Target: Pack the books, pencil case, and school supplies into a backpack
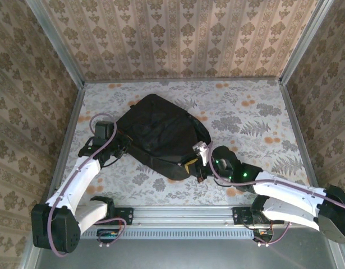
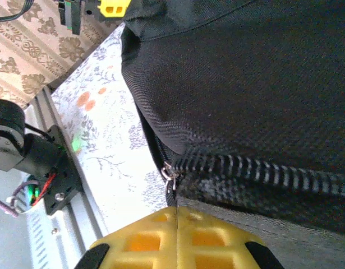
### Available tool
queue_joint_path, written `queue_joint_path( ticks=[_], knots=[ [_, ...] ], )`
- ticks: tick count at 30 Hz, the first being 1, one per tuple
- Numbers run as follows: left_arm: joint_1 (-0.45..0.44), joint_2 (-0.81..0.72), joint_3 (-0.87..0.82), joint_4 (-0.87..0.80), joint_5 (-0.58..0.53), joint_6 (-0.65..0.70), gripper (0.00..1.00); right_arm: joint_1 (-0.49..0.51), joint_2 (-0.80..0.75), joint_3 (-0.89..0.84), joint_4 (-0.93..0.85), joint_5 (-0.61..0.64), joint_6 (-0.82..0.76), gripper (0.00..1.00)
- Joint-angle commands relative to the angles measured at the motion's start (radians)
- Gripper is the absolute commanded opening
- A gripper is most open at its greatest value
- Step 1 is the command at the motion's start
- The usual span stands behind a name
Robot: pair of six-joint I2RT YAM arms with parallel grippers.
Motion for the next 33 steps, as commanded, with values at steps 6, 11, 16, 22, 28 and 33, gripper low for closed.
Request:
queue_joint_path(
  ticks=[6, 11, 16, 22, 28, 33],
  knots=[
    [0.054, 0.015, 0.084, -0.009, -0.201, 0.091, 0.0, -0.004, 0.074, 0.194, -0.345, 0.055, -0.124, 0.0],
    [0.057, 0.049, 0.132, -0.059, -0.207, 0.139, 0.0, -0.003, 0.116, 0.286, -0.515, -0.026, -0.084, 0.0],
    [0.058, 0.093, 0.152, -0.056, -0.174, 0.156, 0.0, -0.007, 0.106, 0.282, -0.524, -0.12, -0.028, 0.0],
    [0.054, 0.098, 0.138, -0.024, -0.13, 0.14, 0.0, -0.014, 0.201, 0.222, -0.283, -0.254, 0.174, 0.0],
    [0.052, 0.08, 0.123, -0.012, -0.116, 0.131, 0.0, -0.013, 0.233, 0.193, -0.212, -0.199, 0.198, 0.32],
    [0.049, 0.09, 0.123, -0.013, -0.097, 0.133, 0.0, -0.015, 0.148, 0.221, -0.294, -0.085, 0.097, 0.55]
  ],
)
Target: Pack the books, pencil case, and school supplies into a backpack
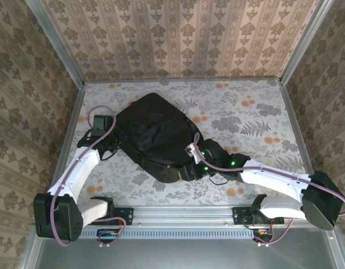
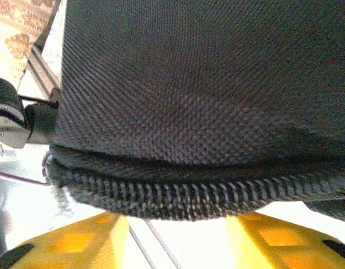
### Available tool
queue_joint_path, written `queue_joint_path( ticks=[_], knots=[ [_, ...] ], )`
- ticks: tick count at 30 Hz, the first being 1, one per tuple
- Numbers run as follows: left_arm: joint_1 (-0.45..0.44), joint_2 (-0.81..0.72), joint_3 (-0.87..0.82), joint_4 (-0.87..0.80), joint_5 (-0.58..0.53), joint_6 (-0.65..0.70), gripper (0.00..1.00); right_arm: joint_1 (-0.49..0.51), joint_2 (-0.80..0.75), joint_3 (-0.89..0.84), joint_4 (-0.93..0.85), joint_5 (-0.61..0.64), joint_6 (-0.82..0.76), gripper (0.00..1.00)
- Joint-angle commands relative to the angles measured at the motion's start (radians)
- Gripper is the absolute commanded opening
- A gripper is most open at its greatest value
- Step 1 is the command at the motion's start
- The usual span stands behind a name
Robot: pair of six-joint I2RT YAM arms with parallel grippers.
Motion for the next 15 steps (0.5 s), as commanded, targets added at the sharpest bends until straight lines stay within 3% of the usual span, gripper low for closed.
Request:
queue_joint_path(
  ticks=[1, 3, 6, 15],
  knots=[
    [0.006, -0.019, 0.013, 0.056, -0.034, 0.012, 0.0, -0.007, -0.077, 0.03, -0.049, 0.089, -0.083, 0.59],
    [0.006, -0.02, 0.012, 0.059, -0.032, 0.011, 0.0, -0.021, -0.091, 0.03, -0.063, 0.096, -0.119, 0.66],
    [0.006, -0.019, 0.014, 0.059, -0.028, 0.01, 0.0, -0.067, -0.063, 0.041, -0.054, 0.024, -0.131, 0.67],
    [0.006, -0.01, 0.026, 0.054, -0.026, 0.013, 0.0, -0.085, 0.059, 0.056, 0.101, -0.193, -0.059, 0.61]
  ],
)
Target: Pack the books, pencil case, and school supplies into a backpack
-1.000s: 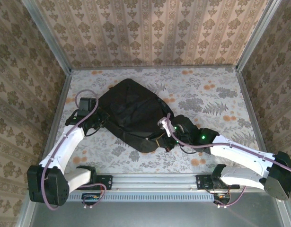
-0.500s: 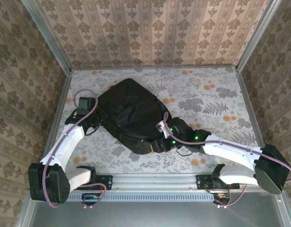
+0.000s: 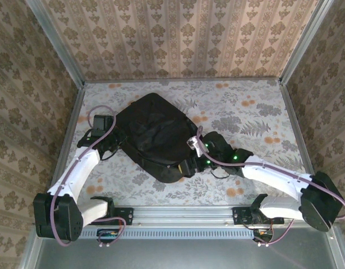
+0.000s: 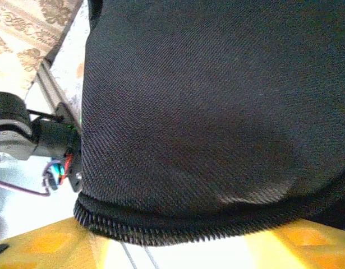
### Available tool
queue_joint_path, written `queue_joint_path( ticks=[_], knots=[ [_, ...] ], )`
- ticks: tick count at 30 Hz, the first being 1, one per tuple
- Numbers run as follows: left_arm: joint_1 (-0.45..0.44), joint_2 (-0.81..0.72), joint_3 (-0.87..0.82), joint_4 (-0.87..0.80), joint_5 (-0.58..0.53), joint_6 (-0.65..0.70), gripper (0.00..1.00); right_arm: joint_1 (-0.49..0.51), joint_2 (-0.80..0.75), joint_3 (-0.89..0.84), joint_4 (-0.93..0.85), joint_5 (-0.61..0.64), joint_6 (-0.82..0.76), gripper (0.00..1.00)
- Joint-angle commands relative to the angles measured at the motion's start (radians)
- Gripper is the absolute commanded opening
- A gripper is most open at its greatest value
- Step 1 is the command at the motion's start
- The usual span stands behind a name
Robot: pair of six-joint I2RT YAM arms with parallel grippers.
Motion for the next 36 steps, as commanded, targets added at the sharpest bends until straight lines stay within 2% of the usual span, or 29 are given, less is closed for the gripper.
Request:
queue_joint_path(
  ticks=[1, 5, 10, 14, 19, 29, 36],
  knots=[
    [0.007, -0.008, 0.027, 0.054, -0.025, 0.012, 0.0, 0.005, 0.021, 0.017, 0.085, -0.113, 0.03, 0.59],
    [0.007, -0.002, 0.026, 0.057, -0.021, 0.006, 0.0, 0.006, 0.002, 0.008, 0.074, -0.11, 0.036, 0.53],
    [0.008, 0.001, 0.029, 0.059, -0.014, 0.005, 0.0, 0.009, -0.008, 0.021, -0.023, -0.055, 0.065, 0.48],
    [0.007, 0.001, 0.034, 0.057, -0.013, 0.011, 0.0, 0.036, -0.025, 0.019, -0.063, -0.036, 0.057, 0.5],
    [0.005, 0.004, 0.031, 0.06, -0.014, 0.008, 0.0, 0.101, -0.097, -0.01, -0.054, 0.095, 0.037, 0.54],
    [0.005, 0.0, 0.028, 0.063, -0.01, 0.008, 0.0, 0.166, -0.004, 0.073, -0.093, 0.219, 0.004, 0.54],
    [0.002, 0.007, 0.026, 0.069, -0.008, 0.001, 0.0, 0.202, 0.049, 0.115, -0.084, 0.229, -0.004, 0.47]
  ],
)
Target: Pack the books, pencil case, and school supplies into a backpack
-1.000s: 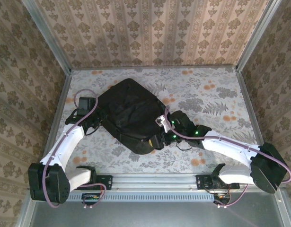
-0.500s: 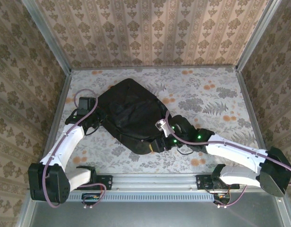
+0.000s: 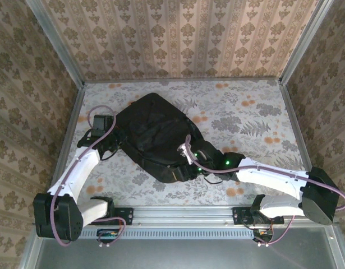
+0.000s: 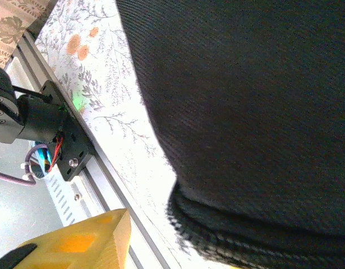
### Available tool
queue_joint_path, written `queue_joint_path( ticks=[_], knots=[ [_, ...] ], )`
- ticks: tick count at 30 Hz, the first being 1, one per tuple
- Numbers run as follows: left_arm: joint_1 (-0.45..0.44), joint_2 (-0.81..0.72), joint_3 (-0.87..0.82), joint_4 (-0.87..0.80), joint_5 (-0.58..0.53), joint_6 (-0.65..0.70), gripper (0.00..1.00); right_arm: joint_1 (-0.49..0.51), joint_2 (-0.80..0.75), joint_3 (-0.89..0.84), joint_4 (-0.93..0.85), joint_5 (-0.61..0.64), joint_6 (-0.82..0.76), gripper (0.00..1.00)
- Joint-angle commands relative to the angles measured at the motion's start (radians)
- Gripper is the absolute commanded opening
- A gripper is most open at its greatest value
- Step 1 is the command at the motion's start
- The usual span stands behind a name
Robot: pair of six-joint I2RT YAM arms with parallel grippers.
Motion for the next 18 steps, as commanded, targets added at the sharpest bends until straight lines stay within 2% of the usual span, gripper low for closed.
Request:
queue_joint_path(
  ticks=[1, 8, 11, 14, 18],
  knots=[
    [0.002, 0.008, 0.026, 0.069, -0.011, 0.001, 0.0, 0.017, 0.024, 0.044, -0.011, 0.035, -0.018, 0.45],
    [-0.001, 0.014, 0.026, 0.073, -0.006, -0.003, 0.0, 0.038, 0.086, 0.091, -0.01, 0.054, -0.019, 0.42],
    [0.0, 0.014, 0.026, 0.074, -0.006, -0.003, 0.0, 0.039, 0.105, 0.103, -0.018, 0.095, -0.019, 0.37],
    [-0.001, 0.015, 0.025, 0.076, -0.005, -0.004, 0.0, 0.04, 0.114, 0.111, -0.025, 0.132, -0.018, 0.25],
    [-0.001, 0.014, 0.023, 0.073, -0.006, 0.001, 0.0, 0.039, 0.104, 0.106, -0.034, 0.155, -0.012, 0.03]
  ],
)
